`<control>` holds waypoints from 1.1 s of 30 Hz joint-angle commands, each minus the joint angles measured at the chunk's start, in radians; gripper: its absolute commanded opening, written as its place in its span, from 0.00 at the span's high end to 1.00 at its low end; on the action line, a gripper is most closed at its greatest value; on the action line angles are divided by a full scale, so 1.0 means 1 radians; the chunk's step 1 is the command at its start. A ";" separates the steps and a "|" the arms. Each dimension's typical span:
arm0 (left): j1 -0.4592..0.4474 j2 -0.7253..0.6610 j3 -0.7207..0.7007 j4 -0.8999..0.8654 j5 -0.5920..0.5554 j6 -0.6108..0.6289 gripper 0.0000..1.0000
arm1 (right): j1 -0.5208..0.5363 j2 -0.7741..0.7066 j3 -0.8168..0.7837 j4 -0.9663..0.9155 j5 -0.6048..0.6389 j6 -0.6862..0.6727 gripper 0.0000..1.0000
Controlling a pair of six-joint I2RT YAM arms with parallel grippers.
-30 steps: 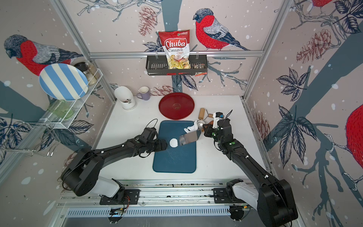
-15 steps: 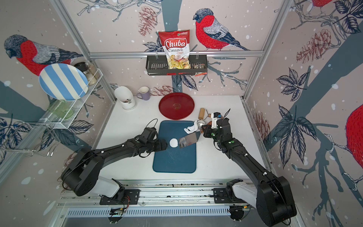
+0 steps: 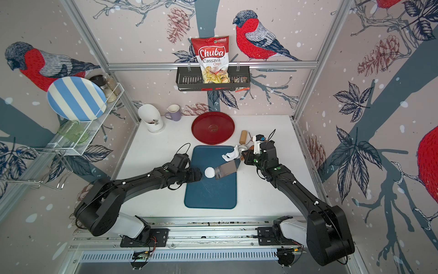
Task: Roll out the dumpling wrappers from the dough
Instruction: Scoop the dumpling wrapper from the work surface.
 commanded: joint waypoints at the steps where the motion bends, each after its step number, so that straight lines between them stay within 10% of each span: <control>1: -0.002 -0.005 0.008 0.017 -0.009 -0.007 0.05 | 0.000 0.010 0.005 0.022 -0.014 -0.030 1.00; 33: -0.003 -0.005 0.003 0.019 -0.015 -0.015 0.05 | -0.001 -0.028 0.019 0.052 -0.076 -0.044 1.00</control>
